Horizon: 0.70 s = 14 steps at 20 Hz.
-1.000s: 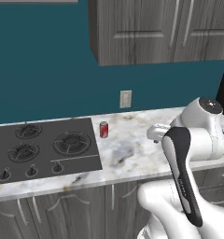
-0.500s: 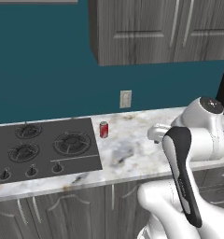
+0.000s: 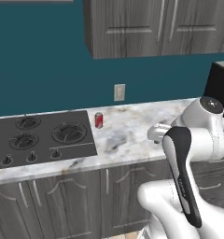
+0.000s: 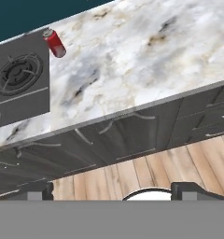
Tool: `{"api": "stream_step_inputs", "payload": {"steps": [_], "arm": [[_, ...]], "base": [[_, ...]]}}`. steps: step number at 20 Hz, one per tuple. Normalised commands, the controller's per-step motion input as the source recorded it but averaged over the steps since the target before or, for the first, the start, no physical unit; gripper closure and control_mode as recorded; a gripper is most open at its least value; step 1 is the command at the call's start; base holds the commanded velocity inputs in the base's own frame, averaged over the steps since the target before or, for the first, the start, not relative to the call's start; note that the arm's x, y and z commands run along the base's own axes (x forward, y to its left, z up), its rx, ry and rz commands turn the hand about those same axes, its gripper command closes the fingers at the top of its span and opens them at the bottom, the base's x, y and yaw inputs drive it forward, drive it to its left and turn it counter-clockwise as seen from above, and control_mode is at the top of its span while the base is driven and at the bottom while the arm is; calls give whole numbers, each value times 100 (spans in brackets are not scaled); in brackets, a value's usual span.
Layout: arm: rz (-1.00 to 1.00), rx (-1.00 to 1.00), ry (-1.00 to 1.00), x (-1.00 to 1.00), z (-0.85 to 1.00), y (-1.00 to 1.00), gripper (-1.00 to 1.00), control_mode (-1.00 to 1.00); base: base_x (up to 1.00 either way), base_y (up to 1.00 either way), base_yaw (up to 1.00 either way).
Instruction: Four empty soda cans are scattered around the kitchen. Gather all the cans and cluster them next to the stove for recycling.
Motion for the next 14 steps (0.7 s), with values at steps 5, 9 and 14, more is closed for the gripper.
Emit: {"api": "stream_step_inputs", "payload": {"steps": [5, 9, 14], "arm": [[0, 0, 0, 0, 0, 0, -100, 100], [0, 0, 0, 0, 0, 0, -100, 100], [0, 0, 0, 0, 0, 0, -100, 100]], "base": [[-45, 0, -18], [-36, 0, -34], [-36, 0, -38]]}}
